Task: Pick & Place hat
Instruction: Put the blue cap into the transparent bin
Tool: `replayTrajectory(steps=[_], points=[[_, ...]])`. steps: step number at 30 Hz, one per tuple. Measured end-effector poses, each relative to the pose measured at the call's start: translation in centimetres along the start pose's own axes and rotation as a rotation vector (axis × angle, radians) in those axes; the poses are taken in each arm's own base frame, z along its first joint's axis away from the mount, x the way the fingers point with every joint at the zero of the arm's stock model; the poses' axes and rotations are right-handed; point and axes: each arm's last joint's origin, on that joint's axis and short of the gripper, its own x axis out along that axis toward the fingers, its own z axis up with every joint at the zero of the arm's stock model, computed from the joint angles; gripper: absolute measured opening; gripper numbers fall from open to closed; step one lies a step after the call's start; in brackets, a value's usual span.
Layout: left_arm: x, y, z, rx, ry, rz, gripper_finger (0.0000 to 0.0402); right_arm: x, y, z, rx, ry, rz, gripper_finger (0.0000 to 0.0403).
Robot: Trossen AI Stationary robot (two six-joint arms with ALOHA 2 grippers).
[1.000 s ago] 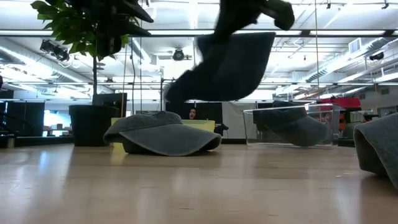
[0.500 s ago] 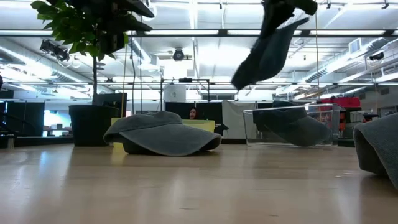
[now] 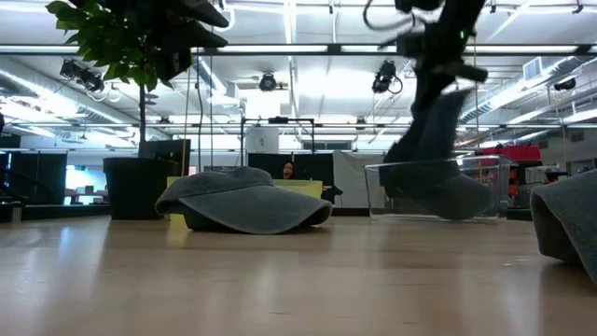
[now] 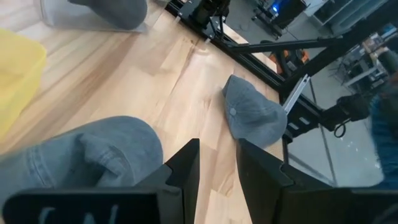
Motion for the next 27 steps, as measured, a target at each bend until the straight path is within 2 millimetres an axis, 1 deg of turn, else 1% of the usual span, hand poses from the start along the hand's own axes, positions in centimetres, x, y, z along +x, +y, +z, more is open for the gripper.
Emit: replayTrajectory(steps=[5,10,12,15,17,20,24,27], points=[[0.0,0.1,-0.1,0.054,0.011,0.008,0.0108,4.2,2.0,-1.7,-0.083,0.063,0.032,0.0],[0.0,0.2,0.0,0.054,0.006,0.015,0.0108,6.9,3.5,-2.6,-0.089,0.042,0.019,0.0],[0.0,0.2,0.0,0.054,0.005,0.015,0.0108,7.7,3.9,-2.9,-0.107,0.037,0.009,0.0002],[0.0,0.3,0.0,0.054,0.002,0.02,0.0108,8.3,4.2,-3.2,-0.171,0.056,-0.022,0.0003],[0.0,0.3,0.1,0.052,-0.001,0.023,0.0108,8.4,4.0,-3.1,-0.182,0.062,-0.052,0.0003],[0.0,0.4,0.1,0.052,-0.005,0.029,0.0108,8.4,3.6,-2.8,-0.16,0.033,-0.105,0.0005],[0.0,0.4,0.1,0.052,-0.006,0.03,0.0108,8.3,3.4,-2.3,-0.154,0.016,-0.14,0.002],[0.0,0.4,0.1,0.051,-0.007,0.03,0.0108,8.0,3.5,-2.2,-0.077,0.032,-0.134,0.0035]])
